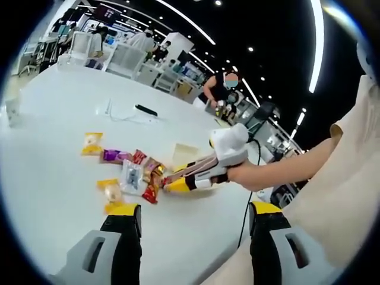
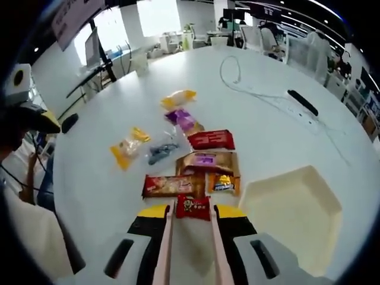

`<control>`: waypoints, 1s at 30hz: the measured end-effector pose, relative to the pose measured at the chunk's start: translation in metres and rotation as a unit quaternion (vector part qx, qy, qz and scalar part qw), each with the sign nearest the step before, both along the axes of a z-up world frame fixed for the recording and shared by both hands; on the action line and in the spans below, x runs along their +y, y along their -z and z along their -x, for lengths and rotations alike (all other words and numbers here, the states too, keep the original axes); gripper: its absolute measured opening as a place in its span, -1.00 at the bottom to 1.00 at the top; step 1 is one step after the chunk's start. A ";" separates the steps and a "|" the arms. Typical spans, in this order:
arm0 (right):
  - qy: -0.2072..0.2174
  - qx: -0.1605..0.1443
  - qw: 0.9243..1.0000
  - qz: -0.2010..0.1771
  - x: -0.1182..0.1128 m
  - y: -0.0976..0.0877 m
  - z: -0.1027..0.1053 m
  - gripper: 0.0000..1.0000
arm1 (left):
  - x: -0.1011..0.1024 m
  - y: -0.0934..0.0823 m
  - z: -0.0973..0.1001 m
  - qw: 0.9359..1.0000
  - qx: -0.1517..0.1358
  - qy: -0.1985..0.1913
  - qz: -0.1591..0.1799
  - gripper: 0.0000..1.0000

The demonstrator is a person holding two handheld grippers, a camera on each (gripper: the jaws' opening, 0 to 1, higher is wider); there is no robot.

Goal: Place the target food into the container with the food tongs after gripping and lifting it, then release it inside without dropping or visibly crushing the food.

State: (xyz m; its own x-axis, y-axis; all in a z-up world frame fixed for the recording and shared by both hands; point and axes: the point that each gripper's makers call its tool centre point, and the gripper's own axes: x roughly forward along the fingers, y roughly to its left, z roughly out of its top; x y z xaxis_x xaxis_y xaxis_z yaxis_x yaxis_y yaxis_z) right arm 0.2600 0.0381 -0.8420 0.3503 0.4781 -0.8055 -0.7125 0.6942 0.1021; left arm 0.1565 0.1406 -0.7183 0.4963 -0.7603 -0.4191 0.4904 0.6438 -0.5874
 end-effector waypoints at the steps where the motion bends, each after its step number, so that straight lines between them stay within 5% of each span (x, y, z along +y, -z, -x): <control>1: 0.004 0.001 1.000 -0.003 0.000 0.000 0.000 -0.43 | 0.000 0.000 0.000 1.000 0.000 0.000 0.000 0.47; 30: -0.006 0.000 1.000 0.025 0.001 0.008 -0.002 -0.60 | 0.004 -0.002 -0.003 1.000 0.002 -0.009 0.010 0.47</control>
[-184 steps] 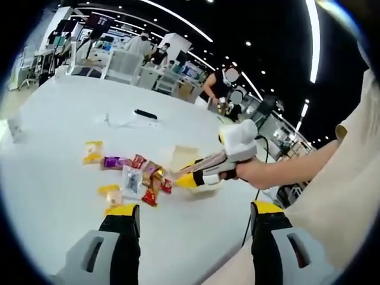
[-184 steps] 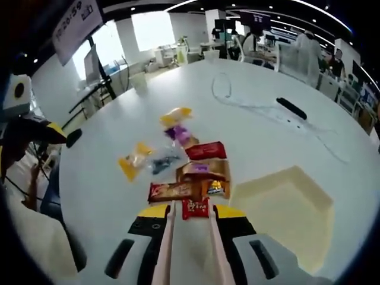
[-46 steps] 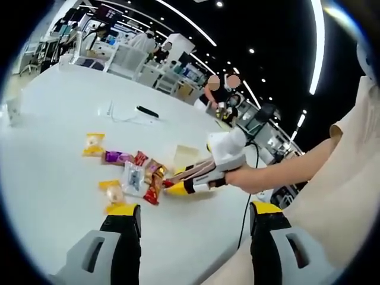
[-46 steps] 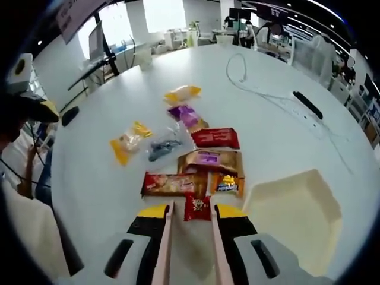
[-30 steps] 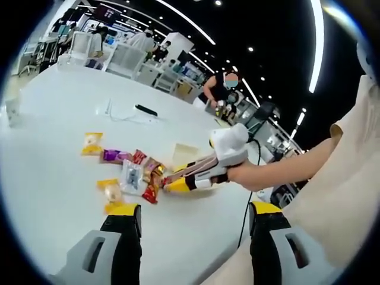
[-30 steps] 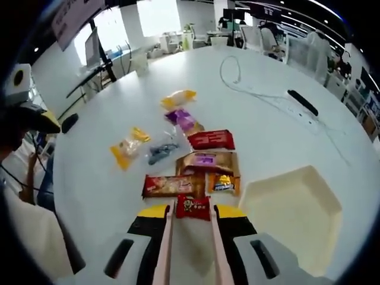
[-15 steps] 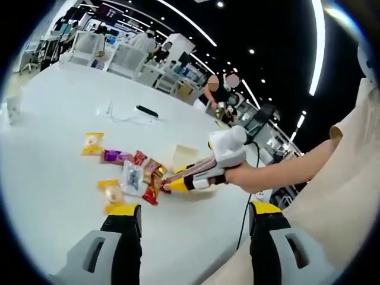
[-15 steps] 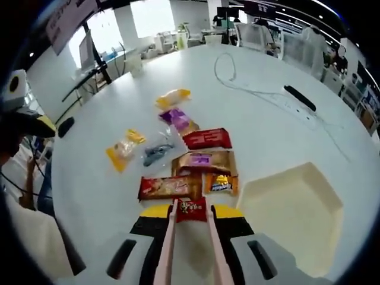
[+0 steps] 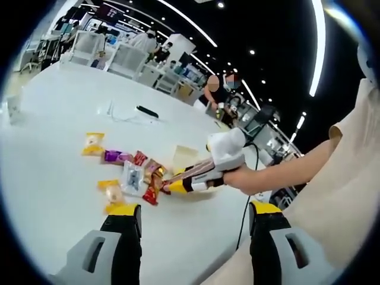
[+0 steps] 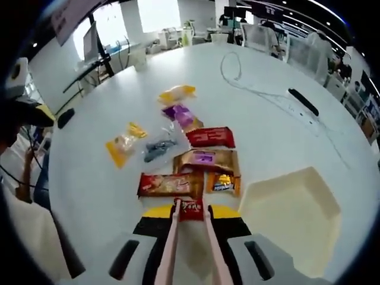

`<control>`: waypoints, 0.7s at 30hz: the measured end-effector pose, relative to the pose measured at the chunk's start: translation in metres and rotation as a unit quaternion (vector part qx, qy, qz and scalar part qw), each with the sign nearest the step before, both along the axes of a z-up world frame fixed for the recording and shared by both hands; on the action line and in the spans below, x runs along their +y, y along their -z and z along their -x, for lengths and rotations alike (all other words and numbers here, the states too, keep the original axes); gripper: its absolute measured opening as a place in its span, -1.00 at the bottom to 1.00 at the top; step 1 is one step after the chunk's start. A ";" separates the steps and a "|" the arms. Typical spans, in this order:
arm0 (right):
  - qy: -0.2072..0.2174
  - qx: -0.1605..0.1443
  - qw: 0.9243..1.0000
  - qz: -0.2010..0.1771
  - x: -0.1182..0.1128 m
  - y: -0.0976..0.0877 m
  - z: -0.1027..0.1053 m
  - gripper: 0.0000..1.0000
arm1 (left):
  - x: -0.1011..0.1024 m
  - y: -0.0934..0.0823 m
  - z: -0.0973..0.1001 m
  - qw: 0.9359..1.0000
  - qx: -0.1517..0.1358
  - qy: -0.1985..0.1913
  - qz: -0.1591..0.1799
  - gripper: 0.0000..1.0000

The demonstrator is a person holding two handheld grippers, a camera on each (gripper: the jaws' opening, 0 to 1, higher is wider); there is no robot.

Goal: Place the target food into the container with the food tongs after gripping and lifting it, then release it inside without dropping or visibly crushing the food.

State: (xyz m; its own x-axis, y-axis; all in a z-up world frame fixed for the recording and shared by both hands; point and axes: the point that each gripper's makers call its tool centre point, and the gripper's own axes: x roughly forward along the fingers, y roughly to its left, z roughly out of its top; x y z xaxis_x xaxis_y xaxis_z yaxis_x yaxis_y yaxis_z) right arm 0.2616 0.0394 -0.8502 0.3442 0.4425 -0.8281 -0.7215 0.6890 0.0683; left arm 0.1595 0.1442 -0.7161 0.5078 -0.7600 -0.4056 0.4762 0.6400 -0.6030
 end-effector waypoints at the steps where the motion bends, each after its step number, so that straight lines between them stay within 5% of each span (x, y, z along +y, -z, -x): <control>1: 0.000 0.000 1.000 0.000 0.000 -0.001 0.000 -0.60 | 0.000 0.000 0.000 1.000 0.000 -0.001 0.000 0.47; 9: 0.020 0.024 0.999 -0.022 -0.003 -0.006 0.002 -0.62 | -0.001 -0.001 -0.002 1.000 0.000 0.001 0.002 0.47; 21: 0.033 0.022 0.998 -0.045 -0.007 -0.019 0.003 -0.60 | -0.005 0.002 -0.001 1.000 0.001 0.006 0.001 0.47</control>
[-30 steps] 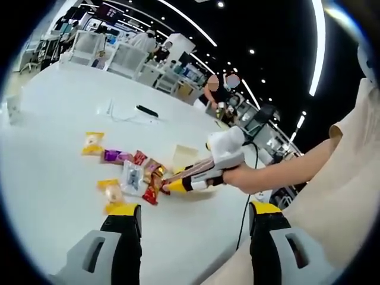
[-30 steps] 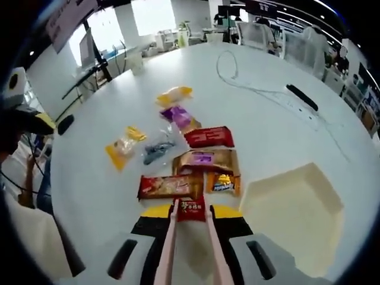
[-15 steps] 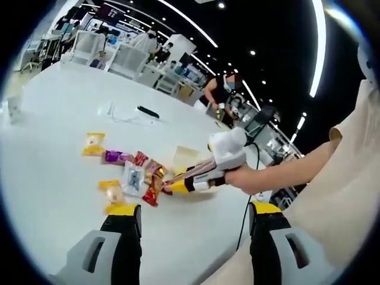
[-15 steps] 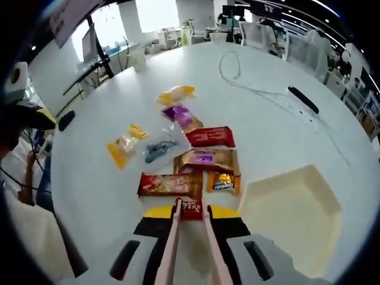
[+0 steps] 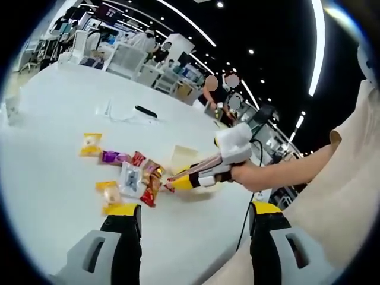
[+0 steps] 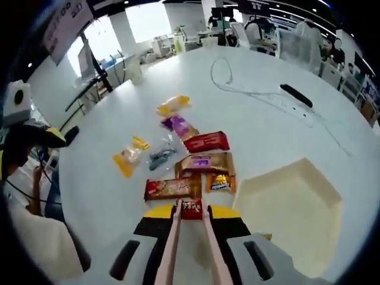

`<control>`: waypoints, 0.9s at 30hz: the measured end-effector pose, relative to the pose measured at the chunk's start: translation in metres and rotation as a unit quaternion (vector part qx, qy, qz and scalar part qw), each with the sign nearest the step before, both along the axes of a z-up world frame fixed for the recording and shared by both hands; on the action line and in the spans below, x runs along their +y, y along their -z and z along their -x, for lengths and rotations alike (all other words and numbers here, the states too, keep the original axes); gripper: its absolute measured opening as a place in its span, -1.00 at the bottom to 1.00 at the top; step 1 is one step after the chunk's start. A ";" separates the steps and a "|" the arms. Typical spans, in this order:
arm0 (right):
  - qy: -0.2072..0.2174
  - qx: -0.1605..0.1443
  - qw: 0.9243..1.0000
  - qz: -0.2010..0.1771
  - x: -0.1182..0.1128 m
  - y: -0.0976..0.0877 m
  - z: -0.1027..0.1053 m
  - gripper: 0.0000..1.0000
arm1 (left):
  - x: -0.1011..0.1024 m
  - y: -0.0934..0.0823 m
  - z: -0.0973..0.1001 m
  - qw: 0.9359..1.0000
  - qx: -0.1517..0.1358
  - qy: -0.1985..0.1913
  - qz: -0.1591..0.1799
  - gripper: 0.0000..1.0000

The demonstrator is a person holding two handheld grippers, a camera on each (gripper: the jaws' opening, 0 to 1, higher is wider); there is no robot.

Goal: Place the target food into the container with the food tongs after gripping and lifting it, then release it inside without dropping or visibly crushing the food.

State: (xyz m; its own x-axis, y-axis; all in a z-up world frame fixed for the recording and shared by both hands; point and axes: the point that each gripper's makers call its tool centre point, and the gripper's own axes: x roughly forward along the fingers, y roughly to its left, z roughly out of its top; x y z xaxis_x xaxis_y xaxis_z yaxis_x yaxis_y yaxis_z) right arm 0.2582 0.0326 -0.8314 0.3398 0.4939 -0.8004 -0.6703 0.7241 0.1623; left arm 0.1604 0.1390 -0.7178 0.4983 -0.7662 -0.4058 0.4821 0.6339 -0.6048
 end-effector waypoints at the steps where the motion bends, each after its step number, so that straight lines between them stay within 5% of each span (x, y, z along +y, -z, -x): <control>1: 0.001 0.000 1.000 -0.001 0.000 -0.001 0.001 -0.60 | -0.001 0.001 0.000 1.000 0.001 0.000 0.000 0.47; 27: 0.036 -0.040 0.997 -0.051 0.002 -0.040 -0.013 -0.61 | -0.010 -0.010 -0.007 1.000 -0.007 0.014 0.001 0.48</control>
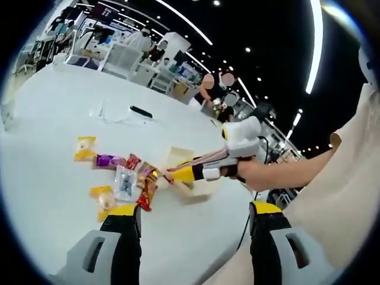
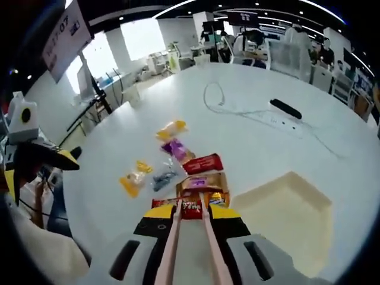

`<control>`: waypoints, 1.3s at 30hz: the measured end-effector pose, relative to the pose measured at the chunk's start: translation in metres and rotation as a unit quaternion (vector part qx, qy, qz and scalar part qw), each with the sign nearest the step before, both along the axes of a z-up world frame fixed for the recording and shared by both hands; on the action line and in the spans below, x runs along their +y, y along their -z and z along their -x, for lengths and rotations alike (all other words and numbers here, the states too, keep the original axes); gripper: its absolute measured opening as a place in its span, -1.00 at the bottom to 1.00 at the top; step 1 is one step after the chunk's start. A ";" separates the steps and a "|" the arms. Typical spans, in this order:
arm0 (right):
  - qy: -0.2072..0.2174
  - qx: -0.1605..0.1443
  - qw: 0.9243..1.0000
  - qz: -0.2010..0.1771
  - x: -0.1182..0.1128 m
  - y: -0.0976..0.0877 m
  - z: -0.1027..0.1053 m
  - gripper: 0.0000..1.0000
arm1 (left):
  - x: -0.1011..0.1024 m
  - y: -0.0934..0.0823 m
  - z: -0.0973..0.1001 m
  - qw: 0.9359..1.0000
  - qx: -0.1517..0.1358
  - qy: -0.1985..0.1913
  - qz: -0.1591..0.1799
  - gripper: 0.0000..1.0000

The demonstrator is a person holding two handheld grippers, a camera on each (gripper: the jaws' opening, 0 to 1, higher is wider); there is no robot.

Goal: Place the target food into the container with the food tongs after gripping and lifting it, then release it inside without dropping or visibly crushing the food.

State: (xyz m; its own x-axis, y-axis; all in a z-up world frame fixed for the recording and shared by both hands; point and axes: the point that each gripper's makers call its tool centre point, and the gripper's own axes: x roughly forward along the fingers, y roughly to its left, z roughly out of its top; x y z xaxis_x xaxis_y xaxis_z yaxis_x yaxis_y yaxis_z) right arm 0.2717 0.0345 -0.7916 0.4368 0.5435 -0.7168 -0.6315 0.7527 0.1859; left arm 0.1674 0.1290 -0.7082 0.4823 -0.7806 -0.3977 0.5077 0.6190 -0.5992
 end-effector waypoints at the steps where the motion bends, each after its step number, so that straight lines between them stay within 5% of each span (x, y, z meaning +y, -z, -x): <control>1: 0.000 -0.003 1.000 -0.001 0.001 -0.002 -0.001 -0.61 | 0.000 -0.001 0.000 1.000 -0.001 0.000 -0.001 0.48; 14: -0.004 -0.017 1.000 -0.017 0.004 -0.013 0.004 -0.60 | 0.001 -0.009 0.017 1.000 -0.009 -0.007 -0.013 0.48; 39: 0.056 -0.025 0.996 -0.066 -0.017 -0.033 0.012 -0.60 | -0.031 -0.021 0.043 0.999 -0.021 0.017 -0.016 0.47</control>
State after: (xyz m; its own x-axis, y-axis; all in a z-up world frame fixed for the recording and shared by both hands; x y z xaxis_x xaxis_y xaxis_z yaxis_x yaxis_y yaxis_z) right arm 0.2599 0.0176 -0.7591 0.5337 0.5770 -0.6183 -0.5565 0.7901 0.2570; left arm 0.1242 0.0978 -0.6867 0.4721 -0.7843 -0.4025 0.5540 0.6191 -0.5566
